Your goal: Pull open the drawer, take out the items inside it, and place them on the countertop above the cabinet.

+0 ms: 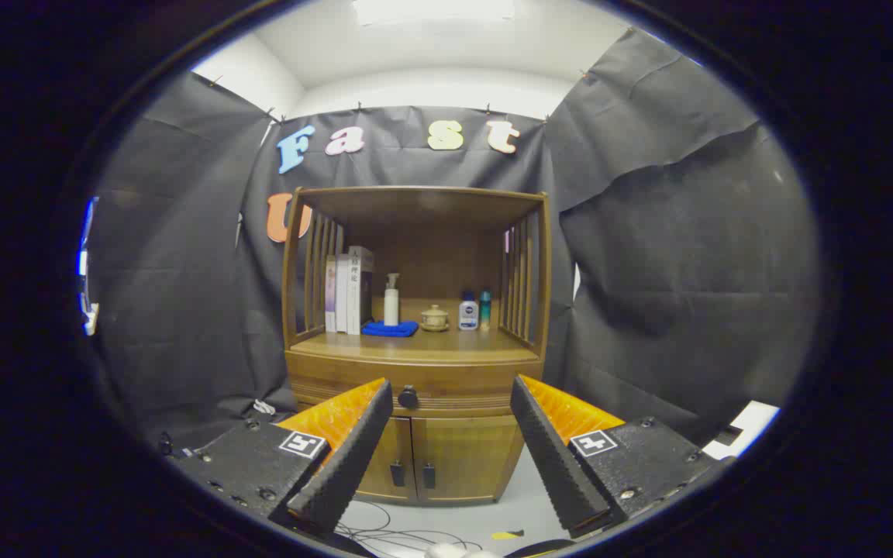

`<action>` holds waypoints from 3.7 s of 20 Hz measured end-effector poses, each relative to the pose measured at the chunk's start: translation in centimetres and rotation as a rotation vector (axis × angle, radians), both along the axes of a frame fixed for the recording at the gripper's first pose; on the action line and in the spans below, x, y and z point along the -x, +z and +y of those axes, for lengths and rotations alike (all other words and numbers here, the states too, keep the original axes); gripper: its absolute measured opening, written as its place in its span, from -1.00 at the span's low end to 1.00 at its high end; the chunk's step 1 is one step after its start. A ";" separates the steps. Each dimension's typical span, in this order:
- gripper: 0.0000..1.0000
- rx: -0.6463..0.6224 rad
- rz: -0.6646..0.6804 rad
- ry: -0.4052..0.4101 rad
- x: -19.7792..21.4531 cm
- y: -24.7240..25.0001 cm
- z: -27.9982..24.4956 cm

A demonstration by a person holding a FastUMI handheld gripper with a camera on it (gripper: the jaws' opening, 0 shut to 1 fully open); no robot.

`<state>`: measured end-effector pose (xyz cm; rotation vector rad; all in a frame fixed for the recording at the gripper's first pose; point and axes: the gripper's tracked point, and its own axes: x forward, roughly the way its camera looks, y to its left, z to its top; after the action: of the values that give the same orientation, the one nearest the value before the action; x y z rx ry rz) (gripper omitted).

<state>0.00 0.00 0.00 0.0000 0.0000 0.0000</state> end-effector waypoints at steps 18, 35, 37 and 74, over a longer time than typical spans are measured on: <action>0.99 -0.011 0.019 0.007 -3.2 1.1 -0.2; 1.00 0.050 0.104 0.070 -22.5 -6.8 6.2; 0.99 0.054 0.142 0.074 -24.6 -9.3 7.0; -0.31 0.019 0.289 0.055 -20.7 -16.0 6.7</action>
<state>20.72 6.72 -16.02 -0.0190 0.2889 0.0554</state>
